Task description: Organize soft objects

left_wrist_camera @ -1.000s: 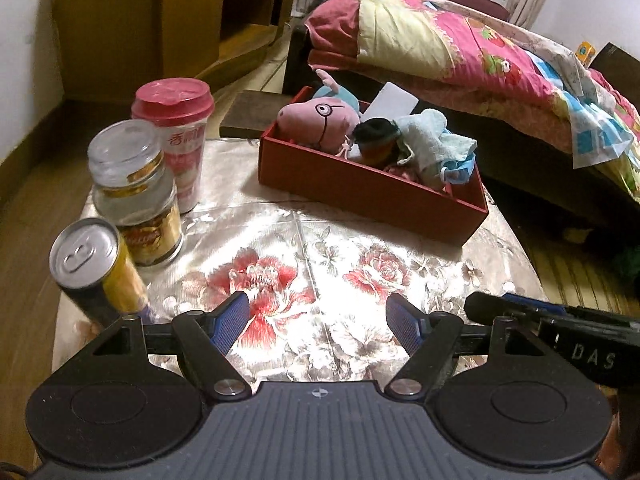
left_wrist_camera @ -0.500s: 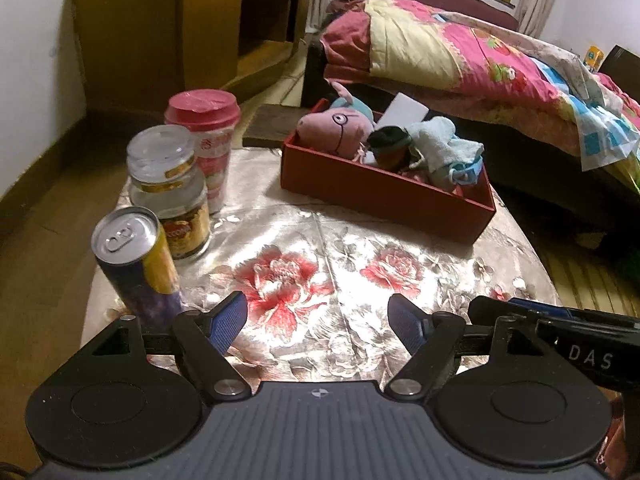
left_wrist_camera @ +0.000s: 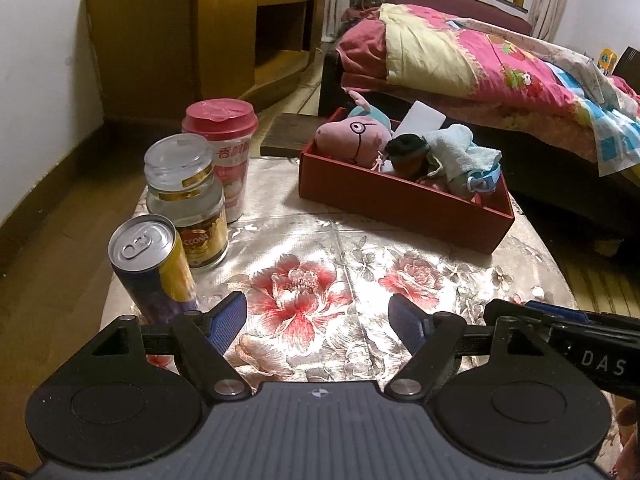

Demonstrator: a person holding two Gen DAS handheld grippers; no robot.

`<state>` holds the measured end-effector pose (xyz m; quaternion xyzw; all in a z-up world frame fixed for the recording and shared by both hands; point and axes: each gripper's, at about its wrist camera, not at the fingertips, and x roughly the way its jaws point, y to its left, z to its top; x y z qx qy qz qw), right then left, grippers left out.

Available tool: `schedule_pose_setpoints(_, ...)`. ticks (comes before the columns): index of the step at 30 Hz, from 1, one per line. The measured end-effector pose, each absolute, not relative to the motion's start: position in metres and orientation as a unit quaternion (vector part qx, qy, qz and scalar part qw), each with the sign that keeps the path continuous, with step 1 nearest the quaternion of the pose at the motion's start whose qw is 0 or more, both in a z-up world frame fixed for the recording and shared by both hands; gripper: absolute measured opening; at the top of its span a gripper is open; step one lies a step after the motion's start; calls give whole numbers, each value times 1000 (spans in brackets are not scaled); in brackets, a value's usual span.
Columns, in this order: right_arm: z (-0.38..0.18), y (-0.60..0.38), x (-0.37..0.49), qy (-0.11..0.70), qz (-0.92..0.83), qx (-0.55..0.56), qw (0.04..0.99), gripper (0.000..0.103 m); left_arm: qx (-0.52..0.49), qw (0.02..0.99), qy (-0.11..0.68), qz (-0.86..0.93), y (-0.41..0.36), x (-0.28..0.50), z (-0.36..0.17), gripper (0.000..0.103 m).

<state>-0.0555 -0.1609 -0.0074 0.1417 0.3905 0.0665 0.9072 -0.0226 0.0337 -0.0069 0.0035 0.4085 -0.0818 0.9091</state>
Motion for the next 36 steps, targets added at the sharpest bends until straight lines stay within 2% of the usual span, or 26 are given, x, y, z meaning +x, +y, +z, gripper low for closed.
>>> schedule_pose_setpoints(8,-6,-160,-55,383,67,139,911,21,9,912,403,-74,32,-24,-8,80)
schedule_pose_setpoints(36,-10,-154,-54,375,53,118,918,22,15,914,400,-70,21,-29,-13,78)
